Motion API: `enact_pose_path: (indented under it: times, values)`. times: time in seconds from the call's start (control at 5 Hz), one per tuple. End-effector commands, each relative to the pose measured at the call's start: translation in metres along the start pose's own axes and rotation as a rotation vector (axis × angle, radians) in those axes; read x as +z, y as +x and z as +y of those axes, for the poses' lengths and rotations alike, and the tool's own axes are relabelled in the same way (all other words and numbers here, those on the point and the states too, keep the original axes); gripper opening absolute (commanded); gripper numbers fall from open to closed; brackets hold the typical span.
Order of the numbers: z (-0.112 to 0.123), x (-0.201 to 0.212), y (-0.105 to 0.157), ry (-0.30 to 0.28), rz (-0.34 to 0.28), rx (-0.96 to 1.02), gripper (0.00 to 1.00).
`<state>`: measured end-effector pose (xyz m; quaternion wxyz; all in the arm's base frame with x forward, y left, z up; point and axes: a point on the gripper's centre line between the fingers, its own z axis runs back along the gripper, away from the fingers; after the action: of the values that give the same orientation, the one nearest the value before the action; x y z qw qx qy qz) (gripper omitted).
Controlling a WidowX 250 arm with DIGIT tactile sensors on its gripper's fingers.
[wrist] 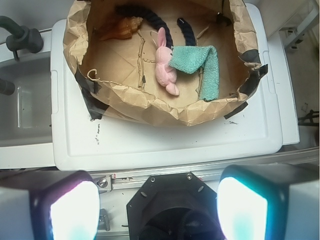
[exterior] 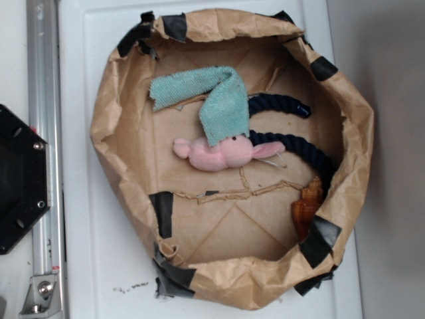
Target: Grab the blue cloth.
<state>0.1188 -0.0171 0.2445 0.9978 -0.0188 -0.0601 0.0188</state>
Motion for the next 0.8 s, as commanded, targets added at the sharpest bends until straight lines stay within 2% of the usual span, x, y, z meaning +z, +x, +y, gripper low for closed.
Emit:
enact_pose_path:
  times: [0.0,0.2,0.4,0.6]
  values:
    - [0.0,0.0,0.0,0.0,0.0,0.0,1.0]
    - [0.023,-0.026,0.048,-0.021,-0.059,-0.062,1.0]
    - [0.033,-0.043,0.09,-0.004,-0.128,-0.113,1.0]
    - [0.04,-0.081,0.12,0.018,-0.124,-0.227,1.0]
